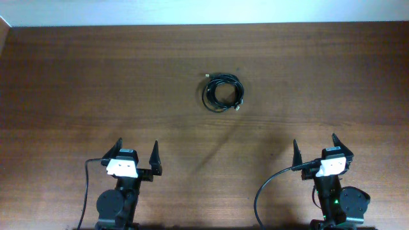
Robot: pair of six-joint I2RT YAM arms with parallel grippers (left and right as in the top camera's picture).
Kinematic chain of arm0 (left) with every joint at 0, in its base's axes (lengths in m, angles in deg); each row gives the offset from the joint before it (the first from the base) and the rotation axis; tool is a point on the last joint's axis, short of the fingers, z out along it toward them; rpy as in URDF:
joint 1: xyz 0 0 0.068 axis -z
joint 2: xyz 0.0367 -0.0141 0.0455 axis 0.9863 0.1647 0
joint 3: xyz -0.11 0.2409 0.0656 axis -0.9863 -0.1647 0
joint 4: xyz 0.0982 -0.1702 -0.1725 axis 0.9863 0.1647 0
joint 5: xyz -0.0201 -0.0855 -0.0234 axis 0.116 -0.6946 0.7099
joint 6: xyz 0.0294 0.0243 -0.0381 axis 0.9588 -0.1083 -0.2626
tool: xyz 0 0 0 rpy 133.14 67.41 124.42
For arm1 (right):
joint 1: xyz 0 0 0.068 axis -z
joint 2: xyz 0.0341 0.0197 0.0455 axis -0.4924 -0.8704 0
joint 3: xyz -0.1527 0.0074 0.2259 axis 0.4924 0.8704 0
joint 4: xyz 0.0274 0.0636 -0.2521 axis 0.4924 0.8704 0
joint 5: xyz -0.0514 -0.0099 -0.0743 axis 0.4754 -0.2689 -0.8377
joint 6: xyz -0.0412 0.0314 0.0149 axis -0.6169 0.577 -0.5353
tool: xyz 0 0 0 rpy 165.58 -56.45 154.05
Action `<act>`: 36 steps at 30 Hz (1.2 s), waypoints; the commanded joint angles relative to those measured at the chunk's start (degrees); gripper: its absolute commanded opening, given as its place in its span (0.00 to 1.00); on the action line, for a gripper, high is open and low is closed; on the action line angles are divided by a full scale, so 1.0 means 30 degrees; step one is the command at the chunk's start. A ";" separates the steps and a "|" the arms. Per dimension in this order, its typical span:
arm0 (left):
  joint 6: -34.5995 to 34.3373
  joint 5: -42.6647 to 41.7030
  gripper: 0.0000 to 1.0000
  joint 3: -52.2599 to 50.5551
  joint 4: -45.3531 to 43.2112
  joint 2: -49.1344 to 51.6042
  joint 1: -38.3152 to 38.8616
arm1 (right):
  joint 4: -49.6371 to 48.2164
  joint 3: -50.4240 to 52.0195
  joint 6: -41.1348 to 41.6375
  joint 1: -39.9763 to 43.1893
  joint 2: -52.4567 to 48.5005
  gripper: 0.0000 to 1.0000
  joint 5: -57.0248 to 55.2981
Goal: Untangle cables
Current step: 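Move the left gripper forward over the black cable coil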
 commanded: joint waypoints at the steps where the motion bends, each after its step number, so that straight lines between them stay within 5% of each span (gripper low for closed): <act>1: 0.0291 -0.0146 0.99 -0.0022 0.0175 -0.0109 -0.0109 | -0.0663 0.0095 0.0138 0.0051 0.0087 0.98 -0.0255; 5: 0.0291 -0.0146 0.99 -0.0022 0.0175 -0.0109 -0.0109 | -0.1005 0.0095 0.0153 0.0044 0.0087 0.98 0.0780; 10: 0.0299 -0.0138 0.99 -0.0022 0.0175 -0.0109 -0.0102 | -0.1035 0.0095 0.1443 0.0044 0.0087 0.99 0.6812; 18: 0.0284 -0.0590 0.99 0.0976 0.1851 -0.0022 -0.0102 | -0.0022 0.0044 0.2798 0.0051 0.0087 0.99 0.8444; 26: 0.1311 -0.2004 0.99 1.0367 0.8910 0.6768 -0.0102 | 0.3359 -0.3920 0.2565 0.0051 -0.1362 0.98 0.6579; 34: 0.1311 -0.9602 0.99 2.2280 1.6582 1.8520 -0.0095 | 0.9872 -1.0506 0.2229 0.0044 -0.8429 0.98 0.4940; 36: 0.3140 -1.3187 0.99 2.6279 1.8819 2.1136 0.0299 | 1.1540 -1.2174 0.2222 0.0029 -1.0491 0.98 0.6426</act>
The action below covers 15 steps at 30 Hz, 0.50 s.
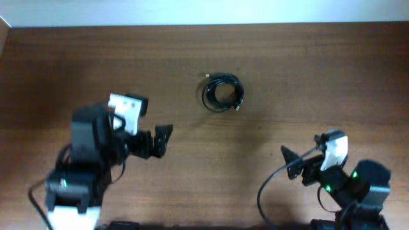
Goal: Untangle cables
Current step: 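Move the left gripper forward over the black cable coil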
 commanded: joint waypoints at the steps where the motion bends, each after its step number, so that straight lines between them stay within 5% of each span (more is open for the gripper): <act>1: 0.2703 -0.6455 0.99 0.5785 0.2412 0.3271 0.0539 | 0.1180 -0.2222 -0.0109 0.0029 -0.2186 0.98 0.1654; 4: 0.2514 -0.4845 0.99 0.8954 0.3249 0.4590 0.1625 | -0.0124 -0.2492 -0.0109 0.0029 -0.2907 0.98 0.4634; 8: 0.1195 0.1982 0.99 1.3304 0.5894 0.7329 0.3891 | 0.2455 -0.4809 -0.0619 0.0029 -0.4248 0.98 0.0262; 15: 0.1253 0.1763 0.99 1.5832 0.7249 1.3704 0.4371 | 0.4699 -0.9763 -0.0780 -0.0954 -0.5472 0.98 -0.2718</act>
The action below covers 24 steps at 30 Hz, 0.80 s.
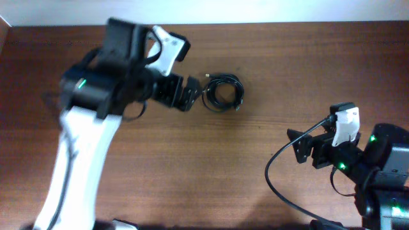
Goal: Untangle cables
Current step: 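Move the left gripper forward over the black cable coil, then lower the left gripper and grasp the black cable coil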
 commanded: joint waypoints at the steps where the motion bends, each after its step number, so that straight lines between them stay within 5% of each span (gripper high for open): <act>1: 0.0415 -0.0262 0.99 0.0321 -0.0109 0.2805 0.0175 | 0.0743 -0.2616 -0.0801 -0.0437 0.0080 0.98 -0.2076; 9: 0.1268 -0.1727 0.99 0.0313 -0.3053 0.5625 0.0444 | 0.1654 -0.4393 -0.2353 -0.0430 0.0051 0.98 -0.3330; 14: 0.0648 0.2958 0.99 0.0313 -0.3993 0.7424 0.1399 | 0.1960 -0.4393 -0.2353 -0.0430 0.0051 0.99 -0.3264; 24: -0.0561 0.3359 0.99 0.0925 -0.3264 0.9632 0.1472 | 0.2040 -0.4386 -0.2361 -0.0430 0.0051 0.98 -0.2769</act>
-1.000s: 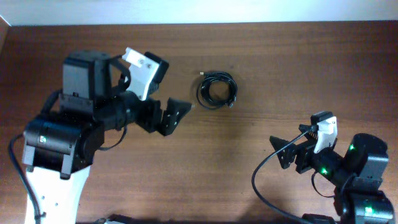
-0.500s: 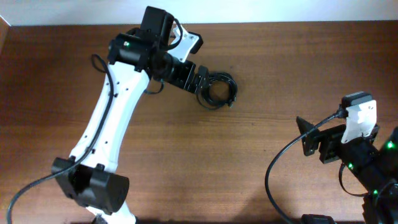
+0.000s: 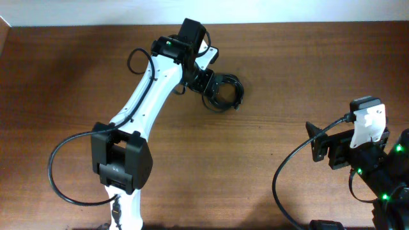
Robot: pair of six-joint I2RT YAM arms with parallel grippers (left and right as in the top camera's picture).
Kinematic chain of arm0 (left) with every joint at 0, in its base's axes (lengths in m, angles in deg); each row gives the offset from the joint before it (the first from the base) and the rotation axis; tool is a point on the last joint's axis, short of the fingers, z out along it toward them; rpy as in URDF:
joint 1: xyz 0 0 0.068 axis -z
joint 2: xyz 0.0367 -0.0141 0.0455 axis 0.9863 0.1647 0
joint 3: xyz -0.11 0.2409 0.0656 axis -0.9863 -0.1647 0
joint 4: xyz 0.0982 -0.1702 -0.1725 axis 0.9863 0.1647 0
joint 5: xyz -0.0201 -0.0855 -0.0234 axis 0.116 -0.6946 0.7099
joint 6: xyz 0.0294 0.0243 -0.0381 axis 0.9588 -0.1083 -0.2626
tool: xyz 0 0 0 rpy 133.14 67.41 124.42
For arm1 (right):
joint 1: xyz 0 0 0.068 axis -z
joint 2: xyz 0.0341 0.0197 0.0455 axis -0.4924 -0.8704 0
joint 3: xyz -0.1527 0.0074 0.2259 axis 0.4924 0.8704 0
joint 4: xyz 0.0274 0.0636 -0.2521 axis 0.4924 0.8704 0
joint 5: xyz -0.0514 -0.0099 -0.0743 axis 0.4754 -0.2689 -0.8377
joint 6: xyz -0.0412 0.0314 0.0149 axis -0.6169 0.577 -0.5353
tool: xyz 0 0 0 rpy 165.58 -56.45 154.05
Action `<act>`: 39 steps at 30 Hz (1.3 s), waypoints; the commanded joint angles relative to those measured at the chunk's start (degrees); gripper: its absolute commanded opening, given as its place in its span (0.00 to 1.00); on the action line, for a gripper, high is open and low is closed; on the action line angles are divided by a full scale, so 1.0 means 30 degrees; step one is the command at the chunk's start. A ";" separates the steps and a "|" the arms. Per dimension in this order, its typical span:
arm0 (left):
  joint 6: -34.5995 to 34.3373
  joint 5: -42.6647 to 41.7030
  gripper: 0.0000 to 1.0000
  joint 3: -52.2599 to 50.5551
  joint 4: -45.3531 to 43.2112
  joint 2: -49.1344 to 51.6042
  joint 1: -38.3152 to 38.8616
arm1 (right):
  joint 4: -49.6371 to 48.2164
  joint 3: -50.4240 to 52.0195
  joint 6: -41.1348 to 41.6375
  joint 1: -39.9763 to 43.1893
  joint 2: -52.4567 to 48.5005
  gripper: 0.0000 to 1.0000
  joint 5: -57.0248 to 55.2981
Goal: Untangle cables
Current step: 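Lower the left gripper and grasp the black cable coil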
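A small coil of black cable point(image 3: 225, 93) with light connector ends lies on the wooden table point(image 3: 307, 70), at the back centre. My left arm reaches across to it. The left gripper point(image 3: 209, 88) is down at the coil's left edge, its dark fingers point(image 3: 203, 79) apart over the cable strands; whether they touch the cable is hard to tell. My right gripper point(image 3: 312, 141) hovers open at the right side, pointing left, well away from the coil and holding nothing.
The left arm's white links point(image 3: 144, 96) run diagonally from its base point(image 3: 121, 166) at the front left up to the coil. The right arm's base and its black lead point(image 3: 284, 185) sit at the front right corner.
My left gripper has moved right from just left of the coil to the coil's left edge, with the arm stretched further out. The right gripper has shifted slightly right. The coil lies unmoved.
Both arms first rested at the front edge with open grippers, the coil untouched at the back centre. The left arm then rose and reached toward the coil, arriving just left of it and now at its edge. The right arm lifted and turned leftward.
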 commanded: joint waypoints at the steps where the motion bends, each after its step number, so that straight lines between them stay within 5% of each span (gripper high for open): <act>1: -0.0408 0.0379 0.99 0.0925 0.0597 0.0073 -0.0066 | 0.0109 -0.0277 -0.0058 -0.0160 0.0000 0.98 0.0262; 23: -0.0568 0.0729 0.99 0.0918 -0.0219 0.5034 0.2033 | 0.0503 -0.0270 -0.0058 -0.0160 0.0000 0.99 0.0568; 24: -0.1100 0.2608 0.99 0.1020 -0.0306 0.5027 0.1778 | 0.0503 -0.0270 -0.0058 -0.0160 0.0000 0.98 0.0765; 28: -0.2390 0.2907 0.99 0.1100 0.0372 0.5027 0.1129 | 0.0488 -0.0270 -0.0066 -0.0160 0.0000 0.98 0.0758; 33: -0.7490 0.3869 0.99 0.1566 -0.0925 0.5027 0.0605 | 0.0503 -0.0270 -0.0058 -0.0160 0.0000 0.98 0.0765; 37: -0.8189 -0.2076 0.99 0.1566 -0.2550 0.5027 0.0750 | 0.0503 -0.0270 -0.0058 -0.0160 0.0000 0.98 0.0772; 39: -0.9340 -0.1566 0.89 0.1566 -0.3366 0.5027 0.0750 | 0.0503 -0.0270 -0.0058 -0.0160 0.0000 0.99 0.0765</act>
